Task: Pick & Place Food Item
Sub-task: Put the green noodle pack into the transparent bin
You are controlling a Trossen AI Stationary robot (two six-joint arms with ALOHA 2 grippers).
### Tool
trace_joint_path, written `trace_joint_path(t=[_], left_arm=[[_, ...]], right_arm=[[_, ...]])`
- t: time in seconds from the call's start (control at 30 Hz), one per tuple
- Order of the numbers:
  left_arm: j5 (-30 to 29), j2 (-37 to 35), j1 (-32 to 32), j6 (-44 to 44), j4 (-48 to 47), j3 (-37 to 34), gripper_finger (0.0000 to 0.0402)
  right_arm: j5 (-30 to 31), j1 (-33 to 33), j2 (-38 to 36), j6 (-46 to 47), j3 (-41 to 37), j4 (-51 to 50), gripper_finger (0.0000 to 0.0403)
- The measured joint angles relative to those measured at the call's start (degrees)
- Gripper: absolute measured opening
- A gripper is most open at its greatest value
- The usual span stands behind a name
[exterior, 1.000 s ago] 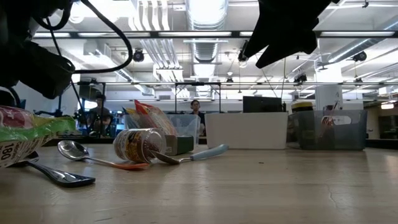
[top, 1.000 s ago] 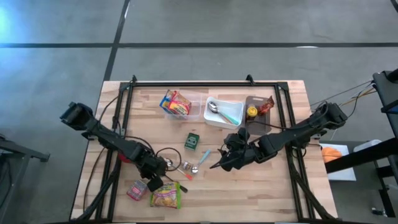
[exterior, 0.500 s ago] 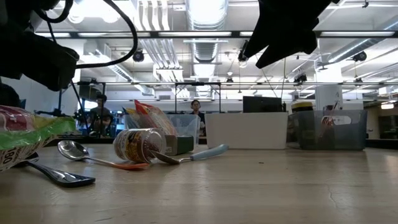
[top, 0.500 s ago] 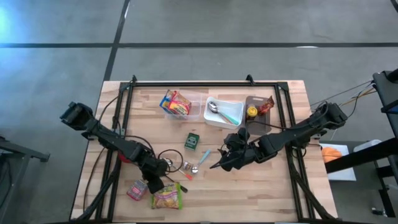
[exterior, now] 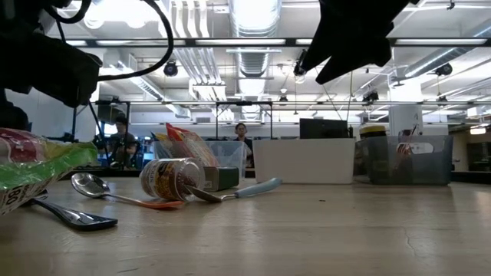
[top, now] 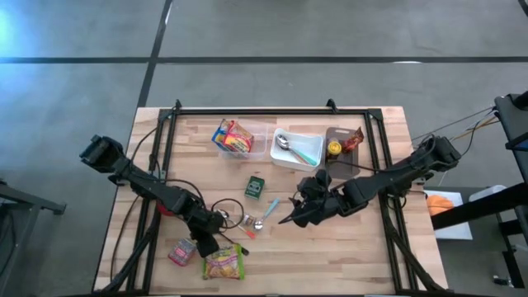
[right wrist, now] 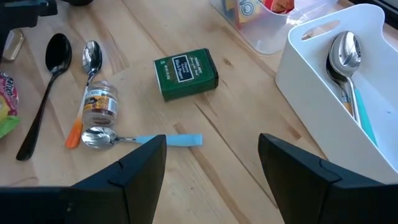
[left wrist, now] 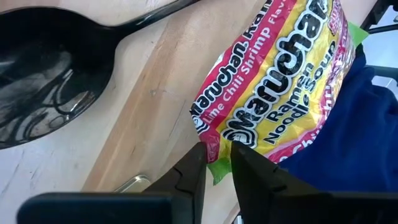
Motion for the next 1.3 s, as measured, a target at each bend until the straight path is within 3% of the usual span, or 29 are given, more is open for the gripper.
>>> trace_joint_path(t=[0.3, 0.7, 1.07, 1.3], left_arm=[[-1.15, 0.00, 0.00, -0.18, -0.03, 0.00, 0.0004], [-1.94, -0.07, -0.04, 0.40, -0.02, 2.42, 0.0001], [-9.84, -0.07, 0.35, 4.74, -1.96, 3.30, 0.0000], [-8.60, -0.07, 0.67, 5.85, -1.97, 3.32, 0.0000]], right_arm=[[-0.02, 0.46, 0.00, -0.13, 0.00, 0.00, 0.0253], [-0.04, 0.46, 0.00, -0.81, 0.00, -0.04, 0.0253], [-0.04, 0.46, 0.00, -0.81, 0.00, -0.04, 0.0253], [-0.04, 0.46, 0.00, -1.01, 0.00, -0.03, 0.0253]])
